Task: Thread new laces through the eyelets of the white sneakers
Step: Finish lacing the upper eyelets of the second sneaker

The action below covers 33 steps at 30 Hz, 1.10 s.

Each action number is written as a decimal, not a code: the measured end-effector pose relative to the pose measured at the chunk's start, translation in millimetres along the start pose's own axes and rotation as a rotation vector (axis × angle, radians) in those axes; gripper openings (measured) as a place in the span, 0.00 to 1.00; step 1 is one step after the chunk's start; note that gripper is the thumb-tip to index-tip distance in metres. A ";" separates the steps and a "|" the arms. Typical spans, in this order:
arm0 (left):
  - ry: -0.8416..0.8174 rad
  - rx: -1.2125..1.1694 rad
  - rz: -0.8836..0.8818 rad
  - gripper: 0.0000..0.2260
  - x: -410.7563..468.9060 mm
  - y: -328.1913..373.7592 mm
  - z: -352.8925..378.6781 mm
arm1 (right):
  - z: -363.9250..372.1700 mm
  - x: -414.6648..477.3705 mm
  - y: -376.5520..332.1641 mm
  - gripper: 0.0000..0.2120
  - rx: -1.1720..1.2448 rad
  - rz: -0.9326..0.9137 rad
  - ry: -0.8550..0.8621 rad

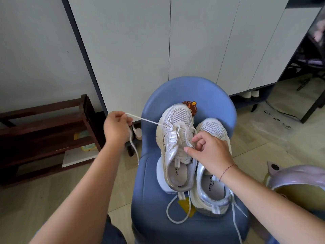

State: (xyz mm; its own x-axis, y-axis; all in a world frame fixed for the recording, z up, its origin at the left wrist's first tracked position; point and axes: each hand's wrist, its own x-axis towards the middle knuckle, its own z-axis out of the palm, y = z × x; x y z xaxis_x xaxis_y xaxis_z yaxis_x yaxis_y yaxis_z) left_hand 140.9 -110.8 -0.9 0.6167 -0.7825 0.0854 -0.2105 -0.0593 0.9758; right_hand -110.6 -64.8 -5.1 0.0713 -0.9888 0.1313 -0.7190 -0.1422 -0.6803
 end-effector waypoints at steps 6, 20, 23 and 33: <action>-0.476 0.319 0.031 0.15 -7.6 -12.9 5.1 | 1.2 1.0 -2.1 0.14 -0.032 0.008 -0.017; -0.472 0.264 0.203 0.06 -35.4 -1.3 28.0 | 5.5 8.7 3.1 0.11 -0.048 0.051 -0.039; -0.309 0.153 0.075 0.07 -16.8 1.2 6.2 | 7.1 9.3 4.7 0.11 -0.039 0.061 -0.028; -0.199 -0.035 -0.121 0.06 -11.8 3.1 -30.2 | 5.4 10.5 4.8 0.13 -0.028 0.072 -0.028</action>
State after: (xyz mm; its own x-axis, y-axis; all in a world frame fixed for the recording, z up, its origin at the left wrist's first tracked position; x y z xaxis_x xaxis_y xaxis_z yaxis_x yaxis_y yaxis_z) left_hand 155.9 -83.0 7.2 0.4734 -0.8780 -0.0704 -0.1160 -0.1413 0.9832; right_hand -109.5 -76.1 -10.9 0.0379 -0.9974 0.0618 -0.7420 -0.0695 -0.6668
